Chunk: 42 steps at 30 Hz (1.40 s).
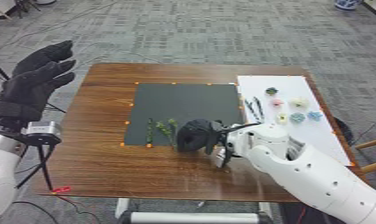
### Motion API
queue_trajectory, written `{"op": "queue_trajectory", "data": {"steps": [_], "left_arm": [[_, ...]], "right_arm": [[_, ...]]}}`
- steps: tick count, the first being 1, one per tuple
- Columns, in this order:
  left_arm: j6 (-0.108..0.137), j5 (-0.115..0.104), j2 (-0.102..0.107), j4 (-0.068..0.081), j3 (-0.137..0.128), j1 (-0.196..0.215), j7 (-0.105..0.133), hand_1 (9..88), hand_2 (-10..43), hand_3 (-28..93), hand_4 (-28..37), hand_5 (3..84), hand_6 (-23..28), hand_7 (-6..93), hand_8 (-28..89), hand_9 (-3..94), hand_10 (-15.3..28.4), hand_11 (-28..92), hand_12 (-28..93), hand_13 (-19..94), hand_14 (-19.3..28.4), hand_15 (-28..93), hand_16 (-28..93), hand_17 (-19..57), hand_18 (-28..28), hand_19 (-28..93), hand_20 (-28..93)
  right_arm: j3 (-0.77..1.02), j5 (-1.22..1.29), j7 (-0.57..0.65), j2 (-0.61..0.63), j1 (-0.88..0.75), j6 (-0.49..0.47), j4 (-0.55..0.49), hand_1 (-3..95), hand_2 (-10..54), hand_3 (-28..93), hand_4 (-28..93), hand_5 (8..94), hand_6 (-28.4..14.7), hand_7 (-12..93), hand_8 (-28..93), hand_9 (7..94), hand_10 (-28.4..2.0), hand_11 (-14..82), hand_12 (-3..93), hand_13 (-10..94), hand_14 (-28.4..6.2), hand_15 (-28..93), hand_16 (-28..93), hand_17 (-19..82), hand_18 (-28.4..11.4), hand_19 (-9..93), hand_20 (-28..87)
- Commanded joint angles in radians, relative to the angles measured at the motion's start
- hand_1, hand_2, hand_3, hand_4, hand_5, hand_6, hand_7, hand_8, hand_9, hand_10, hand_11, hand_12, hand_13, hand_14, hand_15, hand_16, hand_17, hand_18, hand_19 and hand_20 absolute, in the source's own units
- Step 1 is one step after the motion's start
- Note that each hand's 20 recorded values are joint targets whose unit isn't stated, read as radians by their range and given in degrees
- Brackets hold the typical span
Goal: Arrange flowers
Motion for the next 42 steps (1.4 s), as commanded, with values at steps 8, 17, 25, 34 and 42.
{"op": "queue_trajectory", "data": {"steps": [8,17,25,34,42], "left_arm": [[0.008,-0.006,-0.008,0.000,0.002,-0.002,-0.001,25.4,-5.7,72,-28.1,23.1,2.0,21.1,-10,14.8,9.2,20,19,5,12.0,39,-5,-11.5,17.7,39,8],[0.010,-0.006,-0.011,-0.003,-0.003,0.004,-0.002,25.3,-5.8,73,-28.2,23.2,2.0,21.0,-10,14.8,9.2,20,19,6,12.0,39,-5,-11.4,17.6,39,8],[0.011,-0.008,-0.010,-0.003,-0.003,0.006,0.001,25.0,-6.0,73,-28.2,23.1,1.7,21.1,-10,14.8,8.9,20,19,6,11.8,38,-5,-11.3,17.4,39,8],[0.005,-0.008,-0.006,0.001,0.005,-0.003,-0.001,24.6,-6.5,74,-28.3,23.3,1.6,21.9,-11,14.9,8.9,21,19,6,11.6,39,-5,-11.3,17.3,39,8],[0.002,-0.007,-0.006,0.003,0.010,-0.005,-0.001,24.8,-6.0,74,-28.3,23.4,1.6,22.3,-11,15.0,9.0,22,19,6,11.7,39,-5,-11.2,17.3,39,8]], "right_arm": [[0.023,0.002,0.073,0.010,0.011,0.056,0.023,27.7,9.9,93,-19,57.3,1.2,36,-7,61.5,-11.2,42.9,61.5,55,-11.8,79,36,25,-20.6,78,51],[0.129,-0.017,0.092,0.048,-0.073,0.098,-0.095,26.1,10.7,93,-17,57.5,1.0,35,-8,62.0,-11.7,44.7,59.8,57,-11.8,79,35,26,-20.9,79,51],[0.213,0.103,-0.034,0.028,-0.131,0.055,-0.164,29.6,9.7,93,-18,56.4,1.0,35,-10,63.0,-11.7,41.6,63.5,57,-11.4,78,39,27,-20.5,80,51],[0.069,0.038,0.012,-0.014,-0.023,0.031,-0.086,29.8,10.2,93,-16,47.2,1.6,29,-17,61.9,-11.3,41.7,62.9,58,-11.3,77,41,27,-20.6,80,51],[-0.008,0.023,0.065,-0.011,0.033,0.080,-0.015,28.6,9.2,93,-17,46.1,1.4,25,-15,62.1,-11.2,41.9,62.2,59,-11.9,79,37,27,-21.4,81,51]]}}
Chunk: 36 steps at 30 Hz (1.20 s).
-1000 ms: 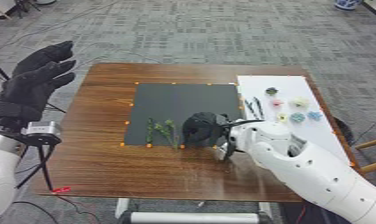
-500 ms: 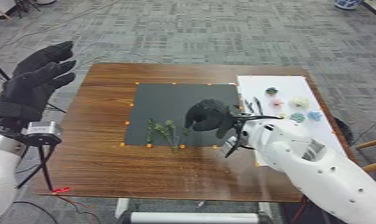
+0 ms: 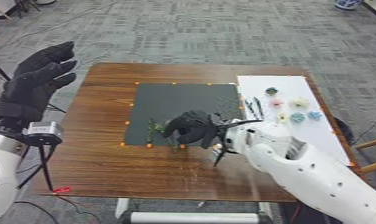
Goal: Arrange flowers
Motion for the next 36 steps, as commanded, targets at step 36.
{"op": "queue_trajectory", "data": {"steps": [36], "left_arm": [[-0.002,-0.007,-0.003,0.005,0.003,-0.006,0.002,25.0,-4.8,73,-28.3,23.4,1.9,21.3,-11,14.9,9.2,21,19,6,12.2,39,-5,-11.3,17.5,39,8]], "right_arm": [[-0.115,-0.049,0.178,0.004,0.094,0.107,0.113,25.1,10.4,93,-16,49.5,0.7,23,-15,62.9,-11.2,44.6,59.8,60,-12.2,79,36,28,-21.7,82,50]]}}
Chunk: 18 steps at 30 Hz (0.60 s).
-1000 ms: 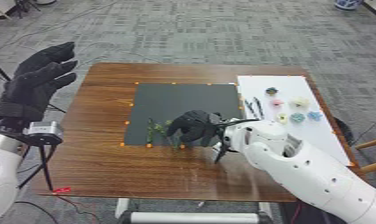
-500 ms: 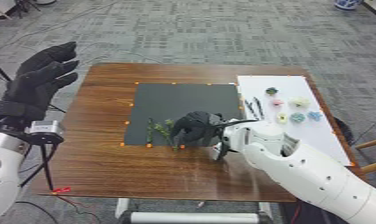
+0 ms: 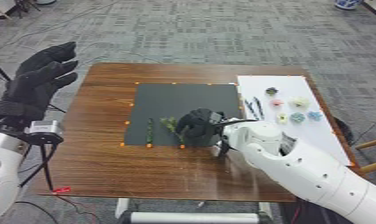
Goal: Arrange flowers
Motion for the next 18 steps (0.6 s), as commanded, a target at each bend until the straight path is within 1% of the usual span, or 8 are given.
{"op": "queue_trajectory", "data": {"steps": [1,7,8,11,13,14,16,18], "left_arm": [[-0.001,-0.004,-0.007,-0.006,-0.010,0.010,0.003,25.0,-4.8,73,-28.3,23.3,2.0,21.3,-11,14.8,9.2,21,19,6,12.2,39,-5,-11.3,17.5,39,8],[0.000,-0.005,-0.008,-0.007,-0.013,0.013,0.003,25.2,-4.5,72,-28.2,23.3,2.0,21.0,-10,14.8,9.2,20,19,6,12.1,39,-5,-11.3,17.5,39,8],[0.000,-0.004,-0.009,-0.007,-0.013,0.013,0.001,25.3,-4.4,72,-28.2,23.2,2.1,20.9,-10,14.8,9.2,20,19,6,12.1,39,-5,-11.3,17.5,39,8],[0.000,-0.004,-0.010,-0.007,-0.013,0.013,0.002,25.3,-4.3,72,-27.9,23.2,2.1,20.8,-10,14.7,9.2,20,19,6,12.1,38,-5,-11.4,17.5,39,8],[0.002,-0.005,-0.010,-0.008,-0.013,0.015,0.003,25.3,-4.2,72,-27.8,23.1,2.2,20.6,-10,14.7,9.2,20,19,6,12.1,38,-5,-11.4,17.5,39,8],[0.002,-0.004,-0.008,-0.006,-0.008,0.008,0.001,25.3,-4.1,72,-27.7,23.1,2.2,20.6,-10,14.7,9.3,20,19,6,12.1,38,-5,-11.4,17.5,39,8],[0.000,-0.004,-0.008,-0.006,-0.010,0.009,0.001,25.3,-4.1,72,-27.6,23.0,2.2,20.5,-10,14.6,9.2,20,19,5,12.1,38,-5,-11.4,17.6,39,8],[0.000,-0.004,-0.010,-0.007,-0.011,0.010,0.001,25.4,-4.1,72,-27.6,23.1,2.2,20.4,-10,14.6,9.2,20,19,6,12.1,38,-5,-11.4,17.6,39,8]], "right_arm": [[0.019,-0.007,0.018,0.014,-0.007,0.028,-0.012,24.9,10.5,93,-16,49.6,0.7,23,-15,63.0,-11.2,44.8,59.6,60,-12.2,79,36,28,-21.6,82,50],[0.044,0.013,-0.008,0.011,-0.032,0.028,-0.042,23.8,11.3,93,-15,50.3,0.9,23,-15,63.0,-11.6,45.7,58.9,60,-12.2,79,36,28,-21.8,82,50],[0.052,0.017,-0.013,0.010,-0.039,0.028,-0.048,23.4,11.8,93,-15,50.4,1.0,23,-15,62.9,-11.7,46.2,58.6,60,-12.2,79,36,28,-21.8,82,50],[0.061,0.028,-0.030,0.006,-0.046,0.037,-0.066,21.6,13.0,93,-15,50.5,1.0,23,-15,62.5,-11.8,47.7,57.3,61,-12.1,79,36,29,-21.8,82,50],[0.061,0.039,-0.037,0.003,-0.045,0.045,-0.076,19.7,14.0,93,-16,50.7,0.9,23,-14,61.7,-12.1,50.9,53.9,61,-12.1,79,36,29,-21.9,82,50],[0.066,0.046,-0.038,0.001,-0.048,0.046,-0.080,19.0,14.3,93,-16,50.8,0.9,23,-14,61.6,-12.1,51.9,52.8,61,-12.0,79,36,29,-21.9,82,50],[0.062,0.064,-0.040,-0.001,-0.042,0.059,-0.084,17.4,15.5,93,-16,51.1,1.0,23,-14,61.6,-12.2,54.2,49.5,62,-11.8,78,36,29,-21.9,83,50],[0.073,0.056,-0.038,-0.007,-0.043,0.063,-0.085,16.9,15.7,93,-17,51.1,1.0,23,-14,61.7,-12.4,54.8,48.3,62,-11.7,78,36,29,-21.9,83,50]]}}
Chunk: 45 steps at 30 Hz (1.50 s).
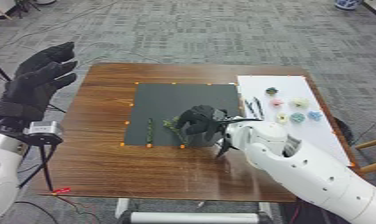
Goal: Arrange flowers
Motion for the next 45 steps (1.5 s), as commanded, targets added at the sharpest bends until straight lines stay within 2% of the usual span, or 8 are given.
{"op": "queue_trajectory", "data": {"steps": [1,6,10,16,21,26,31,45], "left_arm": [[0.000,-0.003,-0.009,-0.005,-0.004,0.001,0.000,25.4,-4.1,72,-27.5,23.1,2.2,20.4,-10,14.6,9.2,20,19,6,12.1,38,-5,-11.4,17.6,39,8],[0.004,-0.003,-0.011,-0.005,-0.003,0.003,-0.003,25.6,-3.8,71,-27.3,23.0,2.2,20.3,-10,14.6,9.2,20,19,6,12.1,38,-5,-11.4,17.5,39,8],[0.004,-0.003,-0.014,-0.006,-0.004,0.006,-0.003,25.6,-3.8,71,-27.1,23.0,2.2,20.1,-10,14.6,9.2,20,19,5,12.1,38,-5,-11.4,17.5,39,8],[0.011,-0.001,-0.028,-0.016,-0.025,0.035,-0.002,25.5,-3.8,71,-26.8,23.0,2.2,20.2,-10,14.6,9.2,20,19,5,12.2,38,-5,-11.4,17.6,39,8],[0.015,-0.001,-0.050,-0.029,-0.049,0.076,0.000,25.5,-3.8,71,-26.7,23.0,2.2,20.1,-10,14.6,9.2,20,19,5,12.3,38,-5,-11.5,17.7,39,8],[0.013,-0.001,-0.059,-0.035,-0.061,0.094,-0.001,25.5,-4.0,71,-26.8,23.0,2.2,20.2,-10,14.5,9.2,20,19,5,12.3,38,-5,-11.5,17.6,39,8],[0.013,-0.003,-0.058,-0.034,-0.062,0.095,-0.002,25.5,-4.1,71,-26.9,22.9,2.2,20.2,-10,14.5,9.2,20,19,5,12.3,38,-5,-11.5,17.6,39,8],[0.014,-0.004,-0.058,-0.028,-0.046,0.092,-0.009,25.5,-3.8,71,-27.0,22.9,2.2,20.3,-10,14.5,9.3,20,19,5,12.2,38,-5,-11.5,17.6,39,8]], "right_arm": [[0.018,0.037,-0.020,-0.021,0.002,0.045,-0.032,16.4,16.0,93,-17,51.0,1.0,23,-14,61.8,-12.6,55.3,47.5,62,-11.7,78,36,29,-22.0,83,50],[0.075,0.098,-0.028,-0.020,-0.030,0.094,-0.049,15.1,16.2,93,-18,51.0,0.7,22,-14,61.8,-13.0,57.1,43.7,63,-11.6,78,36,30,-22.2,83,50],[0.094,0.094,0.097,0.054,-0.070,0.248,-0.109,15.4,14.6,92,-19,50.8,0.4,23,-13,61.3,-13.3,57.0,43.0,63,-11.5,78,36,30,-22.2,83,50],[0.120,-0.003,0.503,0.170,-0.149,0.431,-0.144,19.8,-4.8,82,-28,53.8,-0.5,26,-14,61.3,-13.2,56.5,40.2,63,-10.2,78,35,30,-21.2,84,48],[0.145,-0.113,0.712,0.232,-0.194,0.453,-0.088,40.3,-9.5,49,-28,55.9,-1.0,26,-13,61.9,-12.7,52.4,38.8,63,-9.5,77,35,31,-20.8,84,47],[0.162,-0.156,0.830,0.288,-0.241,0.456,-0.056,44.4,-9.5,37,-28,53.7,-2.6,26,-12,59.4,-12.6,41.3,32.0,60,-10.7,77,35,31,-21.3,85,48],[0.180,-0.143,0.851,0.292,-0.269,0.459,-0.047,29.2,-9.5,63,-28,51.8,-3.1,26,-12,57.4,-12.9,39.2,29.9,58,-11.8,77,35,30,-21.9,86,50],[0.157,-0.157,0.853,0.288,-0.224,0.533,-0.070,20.8,-9.5,71,-28,54.0,-3.1,27,-12,59.1,-13.1,41.0,30.4,59,-11.7,78,34,30,-22.2,86,52]]}}
